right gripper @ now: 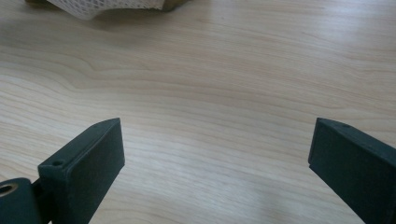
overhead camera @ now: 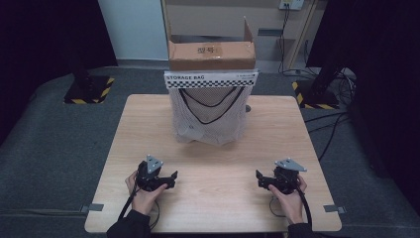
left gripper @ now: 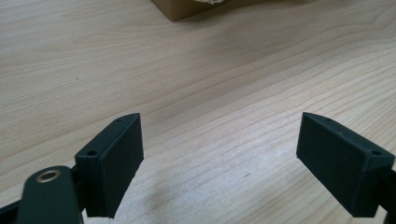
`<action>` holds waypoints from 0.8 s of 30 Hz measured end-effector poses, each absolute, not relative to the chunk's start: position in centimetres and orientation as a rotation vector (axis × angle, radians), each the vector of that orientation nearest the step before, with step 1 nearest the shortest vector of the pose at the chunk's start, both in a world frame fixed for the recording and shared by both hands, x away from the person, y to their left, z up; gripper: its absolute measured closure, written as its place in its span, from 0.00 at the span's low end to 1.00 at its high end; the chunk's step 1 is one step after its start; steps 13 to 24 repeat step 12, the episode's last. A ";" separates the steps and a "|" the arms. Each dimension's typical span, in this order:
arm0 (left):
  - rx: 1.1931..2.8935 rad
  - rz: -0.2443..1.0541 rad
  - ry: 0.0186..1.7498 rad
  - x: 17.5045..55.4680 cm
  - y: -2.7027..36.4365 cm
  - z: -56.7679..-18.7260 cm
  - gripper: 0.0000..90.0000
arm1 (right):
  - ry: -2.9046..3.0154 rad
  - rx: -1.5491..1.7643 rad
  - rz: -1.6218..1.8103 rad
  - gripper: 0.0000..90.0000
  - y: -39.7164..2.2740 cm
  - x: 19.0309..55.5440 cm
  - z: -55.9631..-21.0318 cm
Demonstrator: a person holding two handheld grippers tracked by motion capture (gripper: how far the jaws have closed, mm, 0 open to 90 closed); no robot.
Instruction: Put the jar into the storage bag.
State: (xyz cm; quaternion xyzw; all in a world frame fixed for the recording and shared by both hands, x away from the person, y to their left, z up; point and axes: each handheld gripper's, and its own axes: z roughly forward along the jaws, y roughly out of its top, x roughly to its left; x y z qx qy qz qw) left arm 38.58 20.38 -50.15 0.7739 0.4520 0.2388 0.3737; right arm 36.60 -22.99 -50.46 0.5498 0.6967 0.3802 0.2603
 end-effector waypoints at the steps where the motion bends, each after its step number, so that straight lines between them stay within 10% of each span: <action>1: 1.984 0.613 1.158 38.6 20.5 -50.2 0.16 | 1.886 1.491 1.024 0.04 -23.3 36.6 -50.5; 24: 1.973 0.614 1.200 38.8 21.1 -50.9 0.16 | 1.868 1.552 1.012 0.04 -25.7 36.2 -51.5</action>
